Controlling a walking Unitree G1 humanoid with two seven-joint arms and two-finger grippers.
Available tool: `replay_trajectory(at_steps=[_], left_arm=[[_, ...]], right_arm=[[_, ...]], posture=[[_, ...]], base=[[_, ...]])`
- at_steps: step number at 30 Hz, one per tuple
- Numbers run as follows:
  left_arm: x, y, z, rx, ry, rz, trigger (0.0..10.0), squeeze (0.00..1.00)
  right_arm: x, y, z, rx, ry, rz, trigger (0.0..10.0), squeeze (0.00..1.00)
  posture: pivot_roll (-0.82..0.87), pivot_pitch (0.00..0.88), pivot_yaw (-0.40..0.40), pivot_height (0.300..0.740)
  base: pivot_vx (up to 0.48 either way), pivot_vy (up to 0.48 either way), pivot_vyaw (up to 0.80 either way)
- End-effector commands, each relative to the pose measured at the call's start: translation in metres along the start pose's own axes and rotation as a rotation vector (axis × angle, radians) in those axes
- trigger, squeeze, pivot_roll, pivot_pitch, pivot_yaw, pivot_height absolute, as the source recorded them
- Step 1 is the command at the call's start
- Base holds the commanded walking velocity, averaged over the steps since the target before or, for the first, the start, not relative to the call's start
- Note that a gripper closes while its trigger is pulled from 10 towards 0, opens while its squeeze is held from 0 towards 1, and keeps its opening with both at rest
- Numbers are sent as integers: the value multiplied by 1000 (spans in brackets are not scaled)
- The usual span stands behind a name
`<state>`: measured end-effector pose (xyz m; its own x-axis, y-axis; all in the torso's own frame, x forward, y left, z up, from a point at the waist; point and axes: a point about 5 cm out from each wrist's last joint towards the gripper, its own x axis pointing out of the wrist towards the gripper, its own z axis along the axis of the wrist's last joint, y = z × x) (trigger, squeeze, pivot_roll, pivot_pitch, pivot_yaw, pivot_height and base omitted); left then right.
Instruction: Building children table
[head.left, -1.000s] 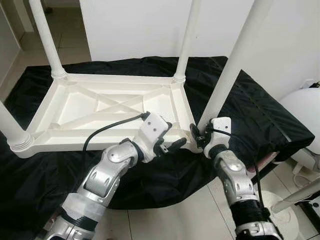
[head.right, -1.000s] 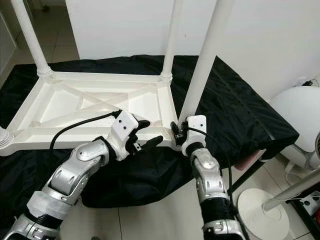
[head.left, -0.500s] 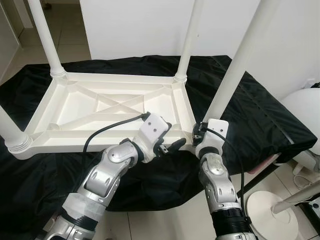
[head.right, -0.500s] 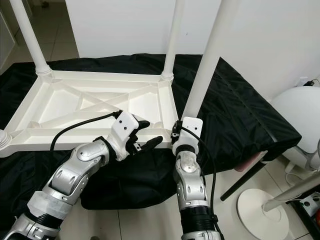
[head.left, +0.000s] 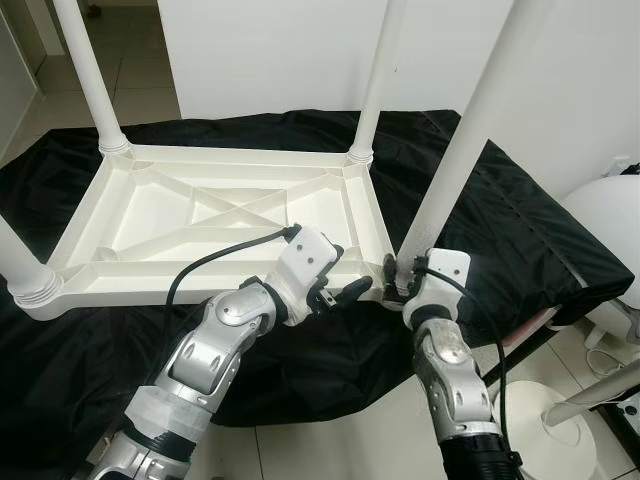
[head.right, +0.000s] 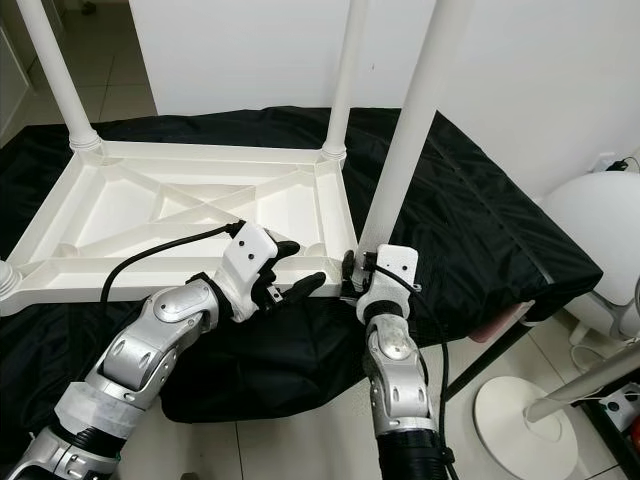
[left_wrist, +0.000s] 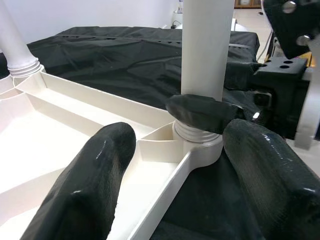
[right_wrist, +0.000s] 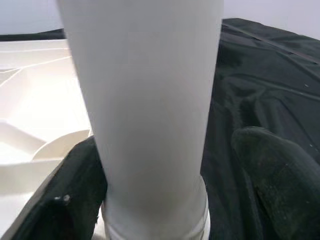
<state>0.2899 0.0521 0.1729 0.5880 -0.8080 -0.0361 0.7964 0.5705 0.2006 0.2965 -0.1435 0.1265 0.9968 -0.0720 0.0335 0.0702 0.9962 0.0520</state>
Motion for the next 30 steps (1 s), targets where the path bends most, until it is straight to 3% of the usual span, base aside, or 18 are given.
replay_trajectory(at_steps=[1, 2, 3, 4, 5, 9, 12, 17, 23, 30], left_arm=[[1, -2, -2, 3, 5, -14, 10000, 0], [1, -2, -2, 3, 5, -14, 10000, 0], [1, -2, -3, 5, 8, -13, 10000, 0], [1, -2, -3, 5, 8, -13, 10000, 0], [0, -1, -3, 6, 10, -12, 10000, 0], [1, 0, -3, 8, 12, -10, 10000, 0], [1, 0, -3, 9, 12, -10, 10000, 0], [3, -1, -2, 15, 11, -18, 10000, 0], [4, -1, -1, 21, 10, -22, 10000, 0], [3, 0, 0, 25, 6, -17, 10000, 0]], right_arm=[[-3, -10, -2, -11, 6, 15, 10000, 1000], [-3, -10, -2, -11, 6, 15, 10000, 1000], [-4, -13, -2, -7, 3, 70, 10000, 800], [-4, -13, -2, -7, 3, 70, 10000, 800], [-5, -17, -3, -2, -2, 141, 10000, 0], [-5, -21, -2, -6, -16, 271, 10000, 0], [-4, -21, 0, -16, -27, 304, 10000, 0], [7, -27, 9, -88, -62, 425, 10000, 0], [19, -35, 14, -138, -48, 518, 10000, 0], [33, -40, 12, -221, 33, 706, 10000, 0]], posture=[[-27, 0, -51, 740], [-27, 0, -51, 740], [-28, 0, -52, 740], [-28, 0, -52, 740], [-29, 0, -53, 740], [-29, 0, -51, 740], [-29, 0, -51, 740], [-33, 0, -44, 740], [-28, 0, -46, 740], [-17, 0, -53, 740]], base=[[0, 0, 0], [0, 0, 0], [0, 0, 0], [0, 0, 0], [0, 0, 0], [0, 0, 0], [0, 0, 0], [0, 0, 0], [0, 0, 0], [0, 0, 0]])
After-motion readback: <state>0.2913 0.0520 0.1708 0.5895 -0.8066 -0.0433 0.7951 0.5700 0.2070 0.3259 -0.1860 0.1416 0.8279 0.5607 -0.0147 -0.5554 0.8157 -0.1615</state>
